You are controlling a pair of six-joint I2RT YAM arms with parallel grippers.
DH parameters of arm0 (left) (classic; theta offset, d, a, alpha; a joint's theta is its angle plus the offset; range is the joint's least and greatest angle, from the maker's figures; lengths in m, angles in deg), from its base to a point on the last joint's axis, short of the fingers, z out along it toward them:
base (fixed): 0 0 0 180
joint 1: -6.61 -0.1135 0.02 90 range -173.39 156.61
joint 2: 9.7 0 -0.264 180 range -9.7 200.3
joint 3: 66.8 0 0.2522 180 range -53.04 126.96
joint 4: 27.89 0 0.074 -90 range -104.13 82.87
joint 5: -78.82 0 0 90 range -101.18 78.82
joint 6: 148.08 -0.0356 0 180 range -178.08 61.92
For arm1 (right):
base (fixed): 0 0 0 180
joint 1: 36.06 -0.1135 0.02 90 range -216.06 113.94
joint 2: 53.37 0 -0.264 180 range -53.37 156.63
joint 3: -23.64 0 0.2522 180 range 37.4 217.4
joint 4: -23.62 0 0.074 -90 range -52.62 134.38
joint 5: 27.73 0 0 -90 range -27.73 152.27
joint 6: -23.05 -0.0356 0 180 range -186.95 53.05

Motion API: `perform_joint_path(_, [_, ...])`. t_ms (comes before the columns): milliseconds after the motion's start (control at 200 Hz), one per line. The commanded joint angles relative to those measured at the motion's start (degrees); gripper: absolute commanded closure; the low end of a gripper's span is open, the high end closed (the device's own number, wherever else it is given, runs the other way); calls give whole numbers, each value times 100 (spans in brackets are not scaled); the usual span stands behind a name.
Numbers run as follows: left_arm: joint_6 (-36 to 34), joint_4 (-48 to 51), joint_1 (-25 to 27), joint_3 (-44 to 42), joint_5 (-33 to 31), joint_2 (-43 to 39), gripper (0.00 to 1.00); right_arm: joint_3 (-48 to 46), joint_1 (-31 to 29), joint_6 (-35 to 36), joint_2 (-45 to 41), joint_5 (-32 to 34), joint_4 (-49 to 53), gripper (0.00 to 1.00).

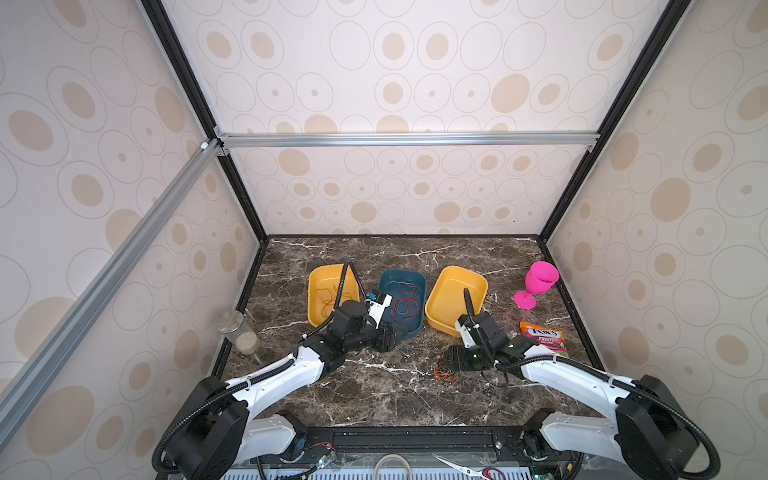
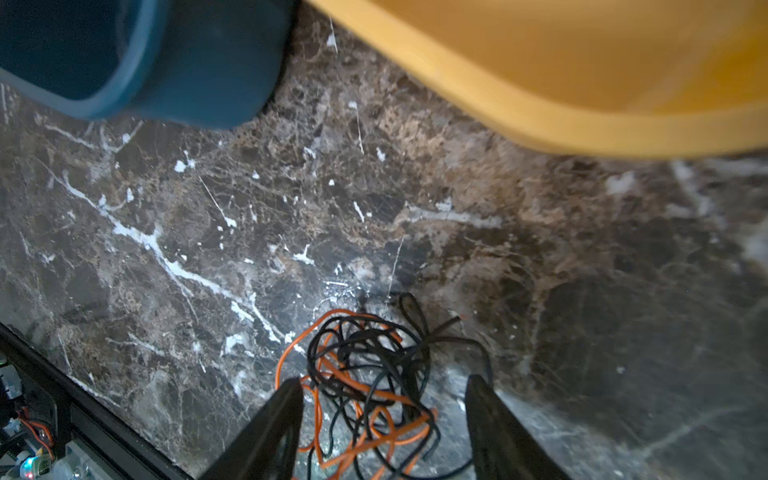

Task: Untangle the cables
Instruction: 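Move the left gripper back down to the black-orange bundle, then close the left gripper on an orange wire in the bundle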

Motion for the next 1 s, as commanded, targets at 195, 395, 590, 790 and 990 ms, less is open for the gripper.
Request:
perform_joint_path(195, [580,-1159,273,-479,378,-2,38,-128,-267,-173,531,-110,-648,69])
perform_joint_path(395, [730,-1532,374,-601,521,287,39,-323,-293,-66,400,-375,-1159,89])
perform_joint_path(590, [781,-1700,495,-580,793,481,40,-454,-337,165,139,-605,-1469,95])
perform_joint_path(790, [739,-1813,698,-549,1044,663,42,-478,-450,389,-110,-605,-1635,96])
perform_joint_path(990, [744,-1887,930,-527,1253,886,50,-502,-444,386,-185,-763,-1857,96])
